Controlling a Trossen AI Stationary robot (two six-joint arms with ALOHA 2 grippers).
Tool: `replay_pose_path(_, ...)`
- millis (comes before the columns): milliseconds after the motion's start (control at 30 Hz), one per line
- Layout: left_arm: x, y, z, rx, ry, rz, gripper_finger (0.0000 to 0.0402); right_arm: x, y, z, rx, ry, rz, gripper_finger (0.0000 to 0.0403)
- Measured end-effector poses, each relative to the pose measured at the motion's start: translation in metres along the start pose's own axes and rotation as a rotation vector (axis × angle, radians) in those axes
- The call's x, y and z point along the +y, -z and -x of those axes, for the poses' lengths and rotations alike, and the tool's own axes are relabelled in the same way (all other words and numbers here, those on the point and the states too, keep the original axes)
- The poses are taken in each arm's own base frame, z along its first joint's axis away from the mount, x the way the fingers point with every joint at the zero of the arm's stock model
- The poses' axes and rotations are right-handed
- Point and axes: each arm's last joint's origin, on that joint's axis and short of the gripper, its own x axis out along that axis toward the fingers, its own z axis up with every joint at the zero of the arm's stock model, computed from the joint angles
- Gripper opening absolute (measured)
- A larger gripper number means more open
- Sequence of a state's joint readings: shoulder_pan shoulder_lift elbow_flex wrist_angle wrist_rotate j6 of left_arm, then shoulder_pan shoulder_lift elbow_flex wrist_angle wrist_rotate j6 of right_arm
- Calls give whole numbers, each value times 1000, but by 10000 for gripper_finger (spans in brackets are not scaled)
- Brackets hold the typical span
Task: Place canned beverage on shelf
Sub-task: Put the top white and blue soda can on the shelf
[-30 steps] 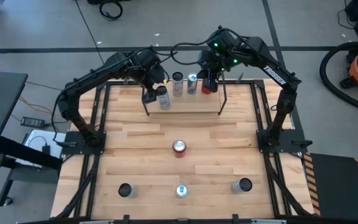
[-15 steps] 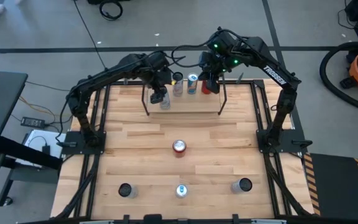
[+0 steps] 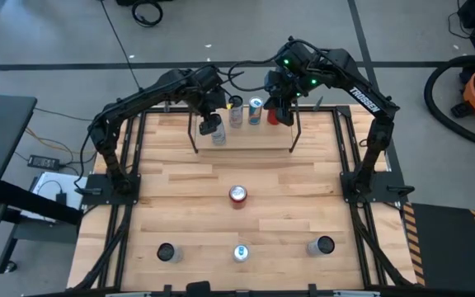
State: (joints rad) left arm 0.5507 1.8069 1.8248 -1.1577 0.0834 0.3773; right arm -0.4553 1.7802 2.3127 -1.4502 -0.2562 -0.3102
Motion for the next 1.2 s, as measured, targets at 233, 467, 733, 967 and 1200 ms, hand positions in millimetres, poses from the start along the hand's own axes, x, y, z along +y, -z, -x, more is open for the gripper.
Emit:
replay_pose_path(233,4,4,-11,65,14,13,291,0,0,0,4,-1,-1,31)
replay_pose_path(467,3,2,-15,69,13,11,291,0,1,0,8,-3,-2,31)
replay_pose_path(733,5,1,-22,70,33,55,291,0,1,0,11,-3,-3,31)
replay_pose_path(967,5,0,-23,69,32,58,291,0,1,0,11,-4,-3,31)
replay_pose_path(1200,13,4,-23,73,21,-1,291,0,1,0,12,-4,-3,31)
